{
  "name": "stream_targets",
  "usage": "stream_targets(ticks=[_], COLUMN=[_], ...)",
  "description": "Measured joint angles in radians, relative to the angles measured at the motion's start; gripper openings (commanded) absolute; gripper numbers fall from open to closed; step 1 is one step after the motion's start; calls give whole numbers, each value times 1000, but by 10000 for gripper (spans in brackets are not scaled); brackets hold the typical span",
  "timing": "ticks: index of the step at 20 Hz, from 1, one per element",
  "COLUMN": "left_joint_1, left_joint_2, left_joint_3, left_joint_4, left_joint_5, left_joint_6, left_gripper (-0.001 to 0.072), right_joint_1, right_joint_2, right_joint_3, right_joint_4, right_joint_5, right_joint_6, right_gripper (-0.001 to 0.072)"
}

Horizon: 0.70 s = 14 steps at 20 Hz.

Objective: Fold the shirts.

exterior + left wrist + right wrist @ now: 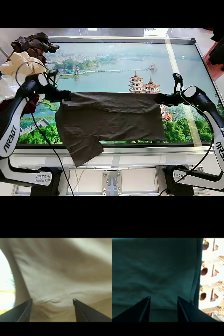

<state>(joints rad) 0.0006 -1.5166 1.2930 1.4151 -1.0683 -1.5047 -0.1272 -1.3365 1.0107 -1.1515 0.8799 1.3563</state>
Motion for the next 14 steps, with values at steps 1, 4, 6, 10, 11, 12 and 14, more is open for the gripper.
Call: stream_targets(ticks=[1, 4, 6, 10, 11, 12, 14], left_joint_1=[7, 26, 33, 40, 41, 42, 42], left_joint_2=[34, 199, 331, 535, 563, 583, 608], left_joint_3=[10, -29, -121, -285, -304, -318, -336], left_joint_4=[11, 44, 56, 47, 42, 37, 27], left_joint_5=[-1, -4, -7, -8, -8, -12, -26], left_joint_6=[0, 1, -5, -34, -37, -40, -42], left_gripper=[581, 580, 580, 580, 581, 581, 580], right_joint_1=[-21, -95, -142, -193, -199, -204, -210], right_joint_2=[21, 102, 155, 204, 210, 213, 218], right_joint_3=[17, 13, -62, -261, -302, -339, -392], right_joint_4=[-24, -77, -95, -63, -55, -48, -45], right_joint_5=[45, 172, 278, 422, 440, 459, 487], right_joint_6=[10, 48, 66, 81, 84, 85, 93], right_gripper=[424, 456, 455, 455, 456, 456, 455])
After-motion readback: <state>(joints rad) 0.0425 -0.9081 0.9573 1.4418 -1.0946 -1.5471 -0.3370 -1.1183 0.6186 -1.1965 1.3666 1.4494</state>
